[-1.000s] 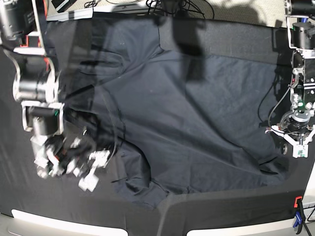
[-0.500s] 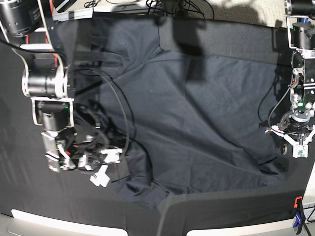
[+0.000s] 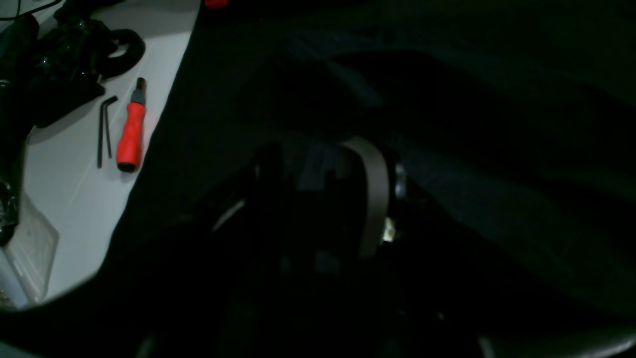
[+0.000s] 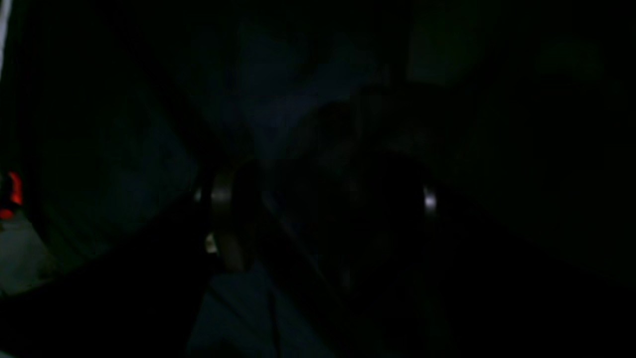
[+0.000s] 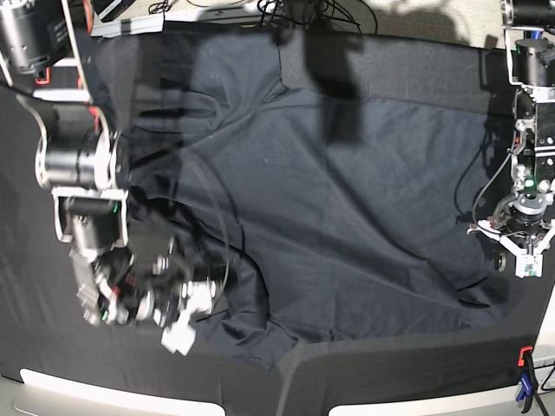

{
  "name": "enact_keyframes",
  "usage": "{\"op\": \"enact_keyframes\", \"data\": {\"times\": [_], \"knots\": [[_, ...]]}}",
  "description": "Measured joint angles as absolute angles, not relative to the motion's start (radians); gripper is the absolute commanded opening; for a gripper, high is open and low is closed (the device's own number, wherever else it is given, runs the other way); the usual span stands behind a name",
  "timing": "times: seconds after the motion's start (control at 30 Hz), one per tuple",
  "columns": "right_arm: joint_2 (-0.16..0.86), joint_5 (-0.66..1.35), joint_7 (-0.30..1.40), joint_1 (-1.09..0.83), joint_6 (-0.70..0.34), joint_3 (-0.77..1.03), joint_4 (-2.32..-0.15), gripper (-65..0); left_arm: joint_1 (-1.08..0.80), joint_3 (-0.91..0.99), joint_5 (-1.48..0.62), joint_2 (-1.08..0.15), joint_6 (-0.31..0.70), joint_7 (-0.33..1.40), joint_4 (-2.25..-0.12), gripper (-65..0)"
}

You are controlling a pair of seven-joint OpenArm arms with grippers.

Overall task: Layout the t-shirt on the table in an organized manner, then fold the t-shirt properly
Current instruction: 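Drag the grasped shirt edge outward with the right gripper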

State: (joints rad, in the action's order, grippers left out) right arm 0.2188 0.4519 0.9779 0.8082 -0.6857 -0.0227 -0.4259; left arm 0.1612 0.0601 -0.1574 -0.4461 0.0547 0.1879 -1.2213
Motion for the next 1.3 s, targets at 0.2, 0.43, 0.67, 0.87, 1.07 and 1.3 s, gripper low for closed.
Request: {"op": "enact_keyframes", "data": {"times": [0.2, 0.43, 0.67, 0.87, 1.07, 1.3], "knots": [[0.222, 0.439, 0.941, 0.766, -0.688, -0.023, -0.430, -27.3, 0.161, 0.060, -0.157, -0.446, 0.055, 0.188, -1.221, -44.6], [0.224, 0.443, 0.931, 0.754, -0.689, -0.020, -0.432, -52.3, 0.161, 0.060, -0.157, -0.446, 0.055, 0.189, -1.221, -44.6], [0.230, 0.429, 0.905, 0.741, -0.689, -0.024, -0.479, -62.7, 0.161, 0.060, -0.157, -0.446, 0.054, 0.196, -1.221, -44.6], [0.309, 0.346, 0.882, 0.754, -0.681, -0.023, -0.572, -62.8, 0.161, 0.060, -0.157, -0.446, 0.054, 0.217, -1.221, -44.6], [0.400, 0.207, 0.861, 0.723, -0.575, -0.024, -0.569, -62.8, 0.159, 0.060, -0.157, -0.446, 0.054, 0.217, -1.221, -44.6], [0.455, 0.187, 0.799, 0.712, -0.506, -0.024, -0.569, -61.9, 0.159, 0.060, -0.157, -0.446, 0.054, 0.218, -1.221, -44.6]]}}
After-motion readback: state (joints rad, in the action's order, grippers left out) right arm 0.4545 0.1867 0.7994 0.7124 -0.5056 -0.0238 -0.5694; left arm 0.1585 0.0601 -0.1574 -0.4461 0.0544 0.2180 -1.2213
